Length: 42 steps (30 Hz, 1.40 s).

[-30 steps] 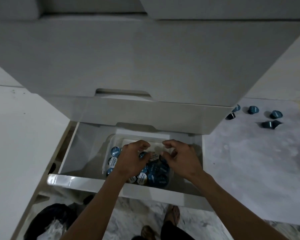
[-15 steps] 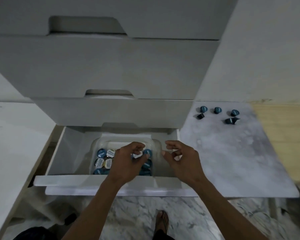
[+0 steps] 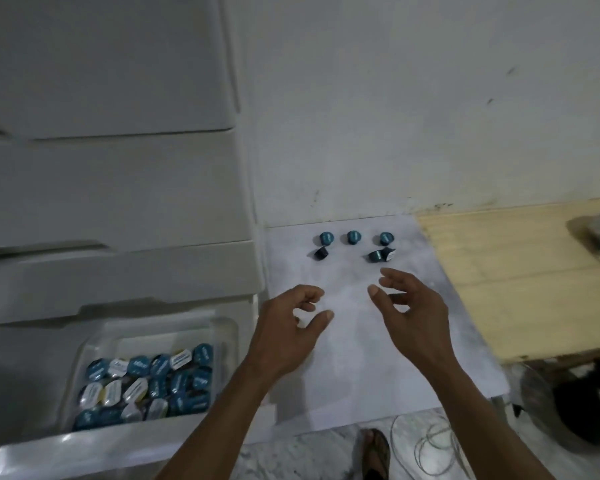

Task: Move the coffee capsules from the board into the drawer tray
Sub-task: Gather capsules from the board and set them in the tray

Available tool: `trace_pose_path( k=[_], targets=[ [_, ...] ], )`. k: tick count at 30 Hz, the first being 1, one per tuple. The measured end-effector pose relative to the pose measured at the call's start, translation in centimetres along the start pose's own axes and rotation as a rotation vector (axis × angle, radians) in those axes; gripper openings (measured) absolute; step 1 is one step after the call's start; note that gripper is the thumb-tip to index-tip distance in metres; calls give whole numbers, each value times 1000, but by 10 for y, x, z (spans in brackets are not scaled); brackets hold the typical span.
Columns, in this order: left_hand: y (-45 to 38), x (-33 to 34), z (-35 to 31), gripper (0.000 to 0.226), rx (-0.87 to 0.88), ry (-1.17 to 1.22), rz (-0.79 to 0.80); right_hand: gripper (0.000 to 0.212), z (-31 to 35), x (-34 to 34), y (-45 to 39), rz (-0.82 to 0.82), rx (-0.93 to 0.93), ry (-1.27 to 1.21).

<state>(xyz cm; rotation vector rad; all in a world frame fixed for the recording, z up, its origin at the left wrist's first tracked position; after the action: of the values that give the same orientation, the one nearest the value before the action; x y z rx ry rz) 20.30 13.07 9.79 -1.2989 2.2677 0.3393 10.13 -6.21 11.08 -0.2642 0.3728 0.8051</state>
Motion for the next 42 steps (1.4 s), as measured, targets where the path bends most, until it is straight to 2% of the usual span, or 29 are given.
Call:
trace_pose_path(
  k=[5, 10, 14, 19, 23, 28, 32, 34, 39, 41, 42],
  targets=[
    [-65, 65, -20, 30, -63, -8, -71, 33, -42, -51, -80, -13, 38, -29],
    [-127, 129, -19, 26, -185, -13, -122, 37, -100, -67, -149, 46, 99, -19],
    [-168, 174, 4, 27, -287, -35, -123, 36, -145, -46, -190, 164, 89, 95],
    [-211, 221, 43, 37, -389, -118, -78, 36, -184, 3, -223, 361, -44, 358],
    [-226, 244, 64, 37, -416, -189, -61, 40, -206, 28, -232, 424, -57, 457],
    [-246, 255, 64, 27, -312, -246, -72, 34, -213, 32, -241, 374, -87, 442],
    [-247, 264, 57, 12, -247, -253, -21, 27, -227, 27, -243, 371, -22, 369],
    [-244, 268, 52, 12, -196, -248, -8, 24, -234, 22, -247, 373, 0, 368],
    [-232, 274, 54, 24, -100, -245, -42, 55, -241, 12, -251, 379, 64, 403],
    [-229, 277, 56, 28, -94, -235, -70, 57, -245, 8, -248, 342, 13, 404],
    [-229, 278, 57, 29, -92, -225, -91, 51, -247, 6, -246, 321, -28, 405]
  ],
)
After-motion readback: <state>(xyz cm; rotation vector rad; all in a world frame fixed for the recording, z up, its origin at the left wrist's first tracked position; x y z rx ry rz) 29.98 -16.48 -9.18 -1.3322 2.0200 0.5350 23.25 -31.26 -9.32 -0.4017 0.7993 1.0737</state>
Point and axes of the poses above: each hand's wrist, its own y-axis away from the middle knuckle, its own x-axis out of the palm, z = x × y, the point moved 7 cm from there along -y, towards the middle knuckle, and after that the axes turned 6 degrees about -y, right-handed, at the moved point
